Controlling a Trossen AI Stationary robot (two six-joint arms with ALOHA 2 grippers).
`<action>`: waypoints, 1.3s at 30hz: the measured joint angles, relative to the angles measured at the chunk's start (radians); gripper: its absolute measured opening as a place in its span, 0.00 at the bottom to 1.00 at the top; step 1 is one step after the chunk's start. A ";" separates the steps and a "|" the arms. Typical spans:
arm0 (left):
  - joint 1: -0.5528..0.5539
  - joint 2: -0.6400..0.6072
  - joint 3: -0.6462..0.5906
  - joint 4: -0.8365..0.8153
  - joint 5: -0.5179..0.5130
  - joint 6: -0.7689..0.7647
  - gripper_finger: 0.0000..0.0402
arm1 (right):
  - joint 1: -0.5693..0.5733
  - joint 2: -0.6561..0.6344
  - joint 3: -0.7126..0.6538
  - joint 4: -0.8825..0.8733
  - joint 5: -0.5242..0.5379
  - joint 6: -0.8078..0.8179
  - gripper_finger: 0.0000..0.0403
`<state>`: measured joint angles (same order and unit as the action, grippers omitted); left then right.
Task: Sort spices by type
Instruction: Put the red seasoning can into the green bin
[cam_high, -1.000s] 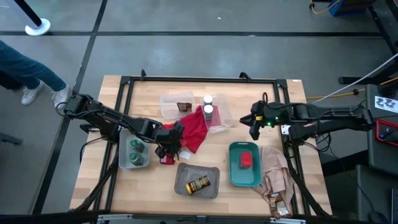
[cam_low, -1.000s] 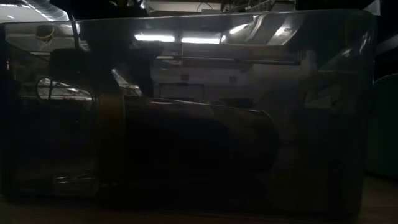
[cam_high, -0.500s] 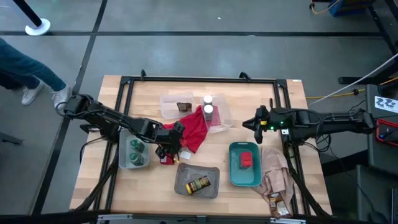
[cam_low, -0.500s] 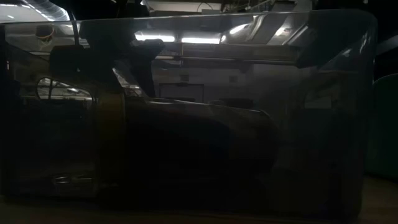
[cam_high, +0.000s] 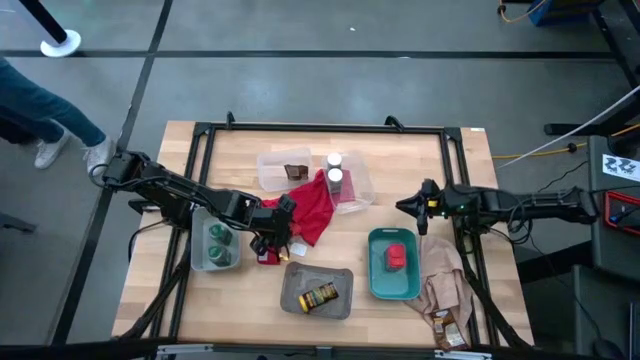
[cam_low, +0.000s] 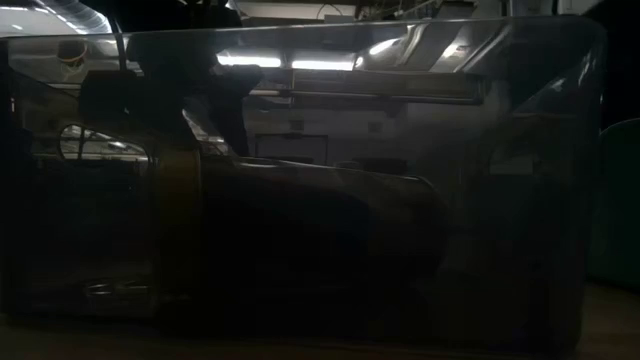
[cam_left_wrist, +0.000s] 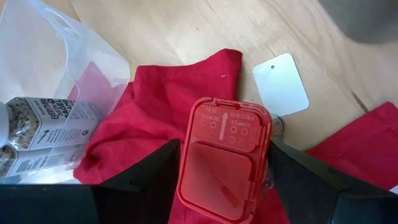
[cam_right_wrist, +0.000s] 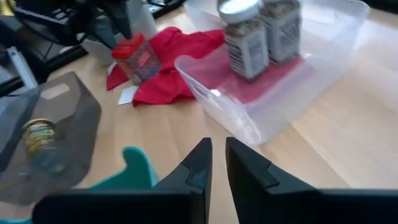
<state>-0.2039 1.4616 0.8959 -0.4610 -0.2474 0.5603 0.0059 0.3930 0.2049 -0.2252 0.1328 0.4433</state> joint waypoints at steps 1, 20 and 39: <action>0.000 0.000 0.000 0.000 0.000 -0.005 0.56 | 0.000 -0.011 -0.012 -0.004 0.006 0.020 0.12; 0.000 -0.001 0.000 0.001 0.000 -0.010 0.56 | 0.000 -0.031 -0.055 -0.215 0.004 0.128 0.12; 0.001 -0.001 0.000 0.002 0.000 -0.003 0.56 | 0.000 -0.031 -0.058 -0.195 0.005 0.128 0.12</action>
<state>-0.2026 1.4605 0.8963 -0.4595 -0.2474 0.5571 0.0059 0.3622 0.1474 -0.4202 0.1382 0.5716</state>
